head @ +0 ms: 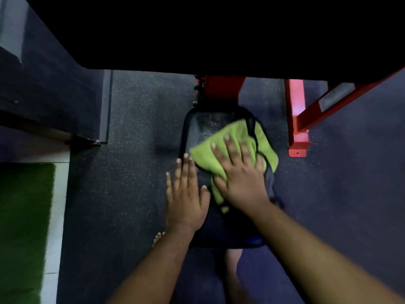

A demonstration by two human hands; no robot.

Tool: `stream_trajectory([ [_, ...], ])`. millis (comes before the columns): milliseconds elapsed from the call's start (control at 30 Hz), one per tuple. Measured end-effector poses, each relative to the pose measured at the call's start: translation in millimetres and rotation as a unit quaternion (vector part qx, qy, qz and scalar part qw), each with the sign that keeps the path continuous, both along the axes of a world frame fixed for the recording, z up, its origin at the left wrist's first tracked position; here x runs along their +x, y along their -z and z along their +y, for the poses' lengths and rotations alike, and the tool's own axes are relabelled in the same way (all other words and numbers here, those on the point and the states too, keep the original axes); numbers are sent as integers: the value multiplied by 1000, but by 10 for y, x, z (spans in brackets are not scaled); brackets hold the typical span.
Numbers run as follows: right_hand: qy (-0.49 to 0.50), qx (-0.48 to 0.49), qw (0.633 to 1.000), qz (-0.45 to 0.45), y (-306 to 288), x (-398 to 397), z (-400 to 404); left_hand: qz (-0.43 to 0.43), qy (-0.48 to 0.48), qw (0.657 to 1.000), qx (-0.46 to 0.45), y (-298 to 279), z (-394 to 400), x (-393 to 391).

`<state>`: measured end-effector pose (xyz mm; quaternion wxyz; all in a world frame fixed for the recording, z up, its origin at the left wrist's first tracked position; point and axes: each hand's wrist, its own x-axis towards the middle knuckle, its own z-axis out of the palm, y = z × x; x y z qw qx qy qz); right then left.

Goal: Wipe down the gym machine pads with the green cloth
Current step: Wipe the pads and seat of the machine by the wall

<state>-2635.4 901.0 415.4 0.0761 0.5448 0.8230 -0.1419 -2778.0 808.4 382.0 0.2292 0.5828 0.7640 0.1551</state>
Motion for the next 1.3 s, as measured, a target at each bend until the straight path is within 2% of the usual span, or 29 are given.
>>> stream_trajectory([
  [100,0,-42,999,-9,-73,137,-360,-116,-64,989,66,17,-24,-63],
  [267,22,-13,999,-36,130,-651,790,-78,-73,994,25,34,-14,-25],
  [367,44,-8,998,-39,154,-1058,976,-114,-108,987,46,26,-123,-69],
  [500,-127,13,992,-5,58,-802,-26,-235,-195,951,49,-20,-540,-305],
  [567,-199,-16,980,-7,-23,-606,-408,-247,-206,946,39,-44,-768,-460],
  [600,-224,-31,974,-20,-21,-555,-316,-243,-199,949,32,-41,-840,-526],
  [667,-194,-23,979,-54,22,-601,91,-229,-165,959,16,-37,-887,-636],
  [767,-43,-29,997,-65,76,-884,479,-205,-122,971,1,-1,-786,-727],
  [833,-32,-14,998,-47,105,-948,189,-215,-131,968,16,-26,-693,-749],
  [967,-164,20,986,-18,-49,-497,-1041,-234,-156,959,27,-165,-544,-735],
  [1033,-180,25,983,-20,-37,-98,-1431,-223,-138,965,17,-197,-514,-664],
  [1100,-135,44,990,-26,10,325,-1418,-204,-104,973,8,-211,-512,-567],
  [1167,-27,30,999,-25,-4,565,-1268,-182,-75,980,-6,-202,-508,-471],
  [1233,97,-1,995,-25,-40,379,-1161,-167,-65,984,-7,-157,-482,-387],
  [1300,157,-3,987,-32,-37,-74,-1171,-171,-75,982,11,-133,-407,-319],
])
